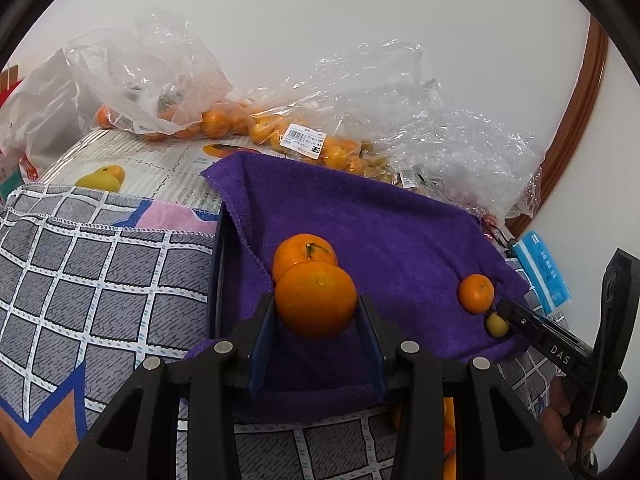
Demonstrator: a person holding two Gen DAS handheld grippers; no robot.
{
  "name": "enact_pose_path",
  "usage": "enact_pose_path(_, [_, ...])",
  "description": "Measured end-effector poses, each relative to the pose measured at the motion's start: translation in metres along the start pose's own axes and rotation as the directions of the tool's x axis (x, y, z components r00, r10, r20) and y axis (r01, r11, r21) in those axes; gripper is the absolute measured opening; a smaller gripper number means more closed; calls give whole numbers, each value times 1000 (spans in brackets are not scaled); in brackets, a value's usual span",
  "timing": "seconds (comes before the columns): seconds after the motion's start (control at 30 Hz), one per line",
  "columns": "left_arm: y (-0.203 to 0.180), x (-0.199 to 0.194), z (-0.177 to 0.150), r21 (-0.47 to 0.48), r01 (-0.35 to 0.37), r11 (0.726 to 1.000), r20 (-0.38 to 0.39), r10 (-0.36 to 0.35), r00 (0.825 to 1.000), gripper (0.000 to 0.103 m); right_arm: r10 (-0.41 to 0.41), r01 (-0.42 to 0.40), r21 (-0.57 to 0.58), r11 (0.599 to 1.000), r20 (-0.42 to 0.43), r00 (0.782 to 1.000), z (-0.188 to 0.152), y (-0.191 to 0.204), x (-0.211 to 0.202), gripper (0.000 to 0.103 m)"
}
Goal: Organize fruits
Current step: 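Lower the yellow fruit onto the towel and open the right gripper while the left gripper releases its orange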
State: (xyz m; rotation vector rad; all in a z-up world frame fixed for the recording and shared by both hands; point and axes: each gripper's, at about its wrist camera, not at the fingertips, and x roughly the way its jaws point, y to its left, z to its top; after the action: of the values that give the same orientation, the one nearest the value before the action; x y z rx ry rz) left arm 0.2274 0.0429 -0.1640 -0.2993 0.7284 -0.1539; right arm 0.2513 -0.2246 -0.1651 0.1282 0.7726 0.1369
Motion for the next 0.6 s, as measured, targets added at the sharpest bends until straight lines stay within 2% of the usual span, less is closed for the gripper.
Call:
enact_pose_path(0.17, [0,1,0,1,0,1000,-2,0,1000,38,0,0,-2,1000,4,1000,-1,0,-3,30])
enact_pose_path(0.27, [0,1,-1,8,-4,1000,-2,4,1000,38,-4,4,7,1000,4,1000,-2,-1,-4,33])
enact_pose_path(0.33, [-1,2,-1,14,-7,1000,-6,7,1000,38,-8,8,14,1000,6,1000,-2,-2,-4,39])
enact_pose_path(0.6, [-2,4,-1,22,-11,1000,-15,11,1000,38,-24,24,-25,999,26,999,-2,6,-8,47])
